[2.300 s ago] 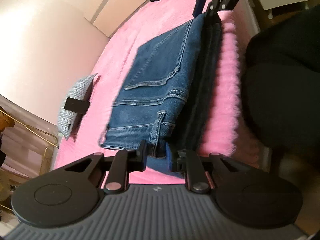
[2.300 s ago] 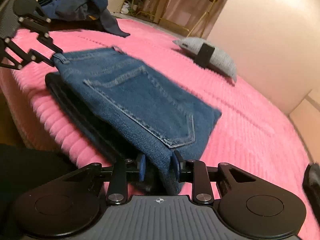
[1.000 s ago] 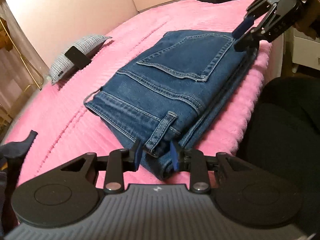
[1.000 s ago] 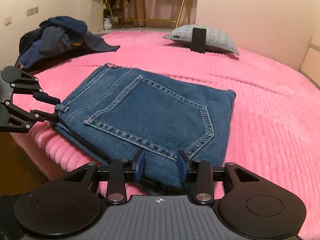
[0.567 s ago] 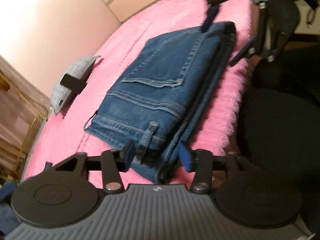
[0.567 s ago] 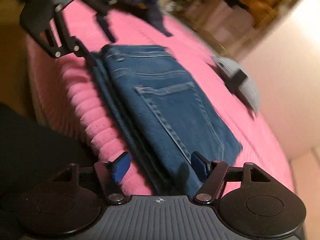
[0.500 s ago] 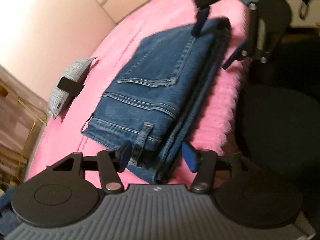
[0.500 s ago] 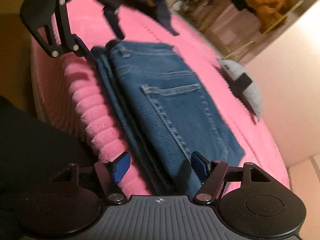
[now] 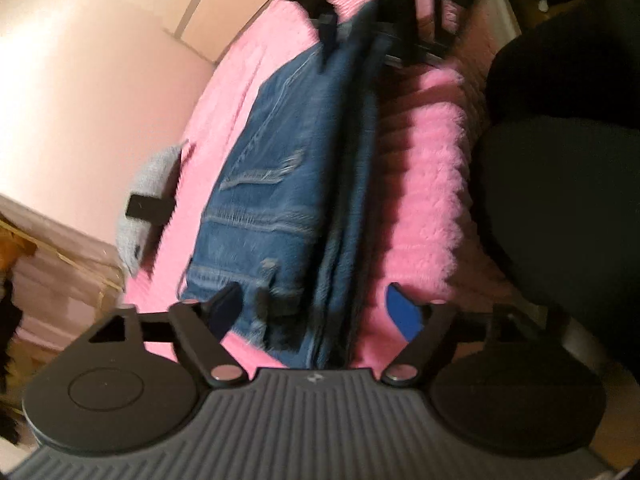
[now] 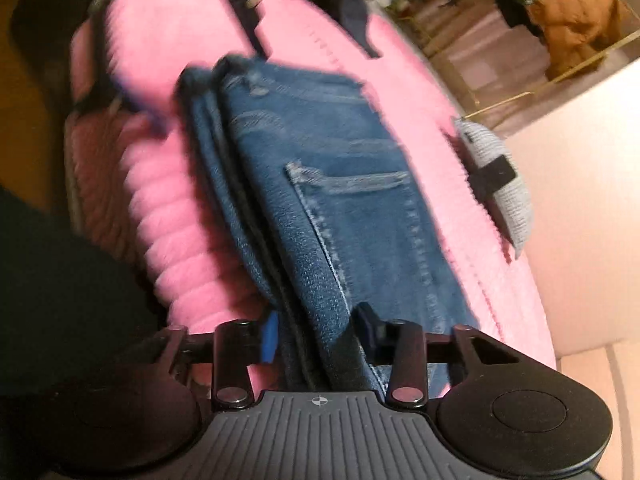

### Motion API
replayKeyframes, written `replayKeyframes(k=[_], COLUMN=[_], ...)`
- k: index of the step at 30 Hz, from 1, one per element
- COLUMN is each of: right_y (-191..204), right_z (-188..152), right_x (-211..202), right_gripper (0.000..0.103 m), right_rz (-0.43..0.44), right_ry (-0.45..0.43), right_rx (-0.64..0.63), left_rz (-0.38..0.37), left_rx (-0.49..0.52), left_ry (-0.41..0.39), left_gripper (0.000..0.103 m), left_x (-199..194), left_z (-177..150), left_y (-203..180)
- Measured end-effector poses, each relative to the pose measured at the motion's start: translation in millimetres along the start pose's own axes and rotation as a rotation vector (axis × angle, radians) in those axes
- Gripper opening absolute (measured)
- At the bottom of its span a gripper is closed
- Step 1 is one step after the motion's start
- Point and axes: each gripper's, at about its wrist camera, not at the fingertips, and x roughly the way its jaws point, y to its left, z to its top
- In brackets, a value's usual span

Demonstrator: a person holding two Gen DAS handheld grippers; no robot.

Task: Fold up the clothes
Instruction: 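Regrip the folded jeans edges with both grippers, pinching the stack tightly, then lift the folded jeans off the bedspread with both grippers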

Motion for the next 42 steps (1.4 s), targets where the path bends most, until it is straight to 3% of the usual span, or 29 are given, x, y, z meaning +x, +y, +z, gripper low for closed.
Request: replayKeyframes(k=[4,7,10,11,13,14,19,23,25,28,42], right_y=[-20,-18,-10,-6,6,11,34,37,35,32,25], right_z=[3,4,2,1,-4,-6,-17,-36,-39,-44,-44], right_x=[-8,-8,-7,-7,-7,-8,3,20,23,28,30], right_gripper=[0.035,0.035,0.038,0.042,0.072,0.074,0.074,0.073,0.056,0.05,0.049], right_rz=[0.021,0.039,0.021,0.005,-0.052,-0.069,-0.124,-0.227,-0.212,-0.19,-0.156], right_ry=[-0.019,-0.018,-0.023,-0.026,-0.034,-0.042,-0.046,0.01,0.023,0.042,0.07], right_rx=[0.072,0.092,0.064,0.045,0.009,-0.01,-0.121,-0.235,-0.229,-0.22,-0.186], left_rz=[0.062,0.072,0.032,0.019,-0.006,-0.018,-0.069,-0.094,-0.106,-0.12,-0.128], left_rx=[0.042,0.049,0.019,0.012,-0.004,-0.017,-0.078,-0.105,-0.101,-0.095,-0.069], left_ry=[0.011,0.063,0.074,0.073,0.068,0.066,0.058,0.055,0.062,0.072,0.089], left_gripper=[0.077,0.044,0.037,0.036,0.035,0.035,0.035,0.035,0.035,0.035,0.035], left_x=[13,24,26,25,24,23,20,17,18,18,22], left_z=[7,11,13,12,11,10,8,9,9,9,12], left_y=[-7,-3,6,10,17,20,35,41,40,37,39])
